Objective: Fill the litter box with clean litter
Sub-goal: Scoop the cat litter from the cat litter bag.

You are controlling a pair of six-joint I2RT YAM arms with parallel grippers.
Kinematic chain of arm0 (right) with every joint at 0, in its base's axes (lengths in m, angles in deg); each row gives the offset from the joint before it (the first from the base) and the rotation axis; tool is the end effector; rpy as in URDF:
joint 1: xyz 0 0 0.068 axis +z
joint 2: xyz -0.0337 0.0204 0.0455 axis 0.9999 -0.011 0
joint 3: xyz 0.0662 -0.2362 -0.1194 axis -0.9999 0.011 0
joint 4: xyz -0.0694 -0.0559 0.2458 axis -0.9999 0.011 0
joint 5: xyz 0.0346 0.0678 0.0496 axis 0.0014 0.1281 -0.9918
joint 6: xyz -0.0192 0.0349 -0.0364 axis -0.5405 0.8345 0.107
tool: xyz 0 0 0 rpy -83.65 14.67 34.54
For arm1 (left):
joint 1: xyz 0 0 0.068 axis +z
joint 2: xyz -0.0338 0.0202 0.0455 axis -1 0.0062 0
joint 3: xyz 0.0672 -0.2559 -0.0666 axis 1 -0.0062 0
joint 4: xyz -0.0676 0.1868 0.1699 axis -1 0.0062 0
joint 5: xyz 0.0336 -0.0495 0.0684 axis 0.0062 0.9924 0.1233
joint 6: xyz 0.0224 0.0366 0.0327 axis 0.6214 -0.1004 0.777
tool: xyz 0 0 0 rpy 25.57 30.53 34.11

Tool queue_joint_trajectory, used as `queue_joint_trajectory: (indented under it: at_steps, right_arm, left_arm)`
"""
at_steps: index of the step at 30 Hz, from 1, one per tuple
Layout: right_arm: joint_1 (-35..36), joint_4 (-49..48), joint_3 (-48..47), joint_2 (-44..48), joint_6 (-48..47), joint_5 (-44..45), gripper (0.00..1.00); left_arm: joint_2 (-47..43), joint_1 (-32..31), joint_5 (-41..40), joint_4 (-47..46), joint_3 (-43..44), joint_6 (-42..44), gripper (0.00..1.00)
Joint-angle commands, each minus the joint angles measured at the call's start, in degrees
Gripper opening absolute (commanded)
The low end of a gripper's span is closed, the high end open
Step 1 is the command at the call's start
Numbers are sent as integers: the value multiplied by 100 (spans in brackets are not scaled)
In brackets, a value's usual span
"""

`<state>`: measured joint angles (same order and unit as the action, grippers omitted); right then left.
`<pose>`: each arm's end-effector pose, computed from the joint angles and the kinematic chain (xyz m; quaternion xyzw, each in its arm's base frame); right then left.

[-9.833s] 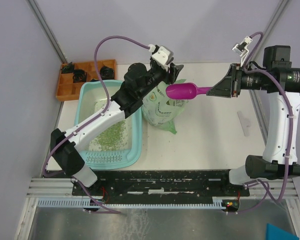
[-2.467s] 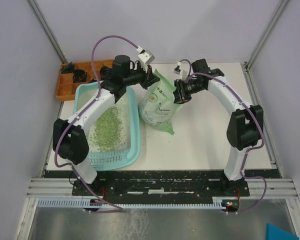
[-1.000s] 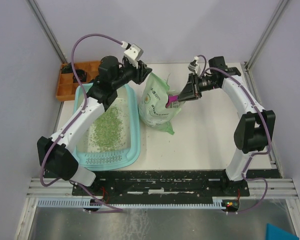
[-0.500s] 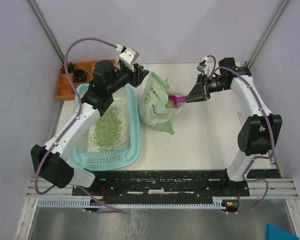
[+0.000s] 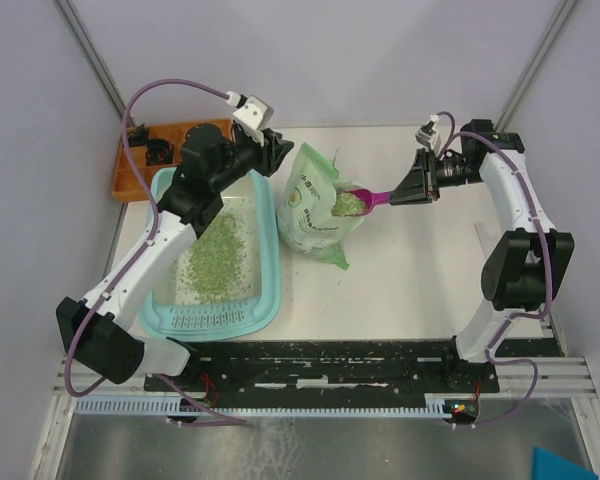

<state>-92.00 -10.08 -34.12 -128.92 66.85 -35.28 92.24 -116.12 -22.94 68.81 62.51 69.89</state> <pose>0.3448 0.0174 0.3227 -0.0743 0.8200 0.5537 0.1247 0.2802 -0.1502 0.4237 0.2820 0.6578 -0.2251 0.6611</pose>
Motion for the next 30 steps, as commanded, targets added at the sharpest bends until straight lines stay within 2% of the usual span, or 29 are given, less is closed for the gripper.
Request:
queue_joint_trajectory:
  at_steps: [1, 6, 12, 30]
  right_arm:
    - [-223, 229, -165, 97, -334, -555, 2]
    - [-498, 978, -408, -145, -858, -874, 2]
    - [-669, 2866, -1088, -655, -2458, -1100, 2]
    - [-844, 2849, -919, -595, -2174, -1206, 2]
  left_arm:
    - [-232, -15, -85, -152, 24, 266, 43]
    - [-252, -18, -125, -94, -6, 297, 43]
    - [-233, -16, -143, -96, 19, 318, 43]
    - [-496, -20, -324, 209, 127, 425, 44]
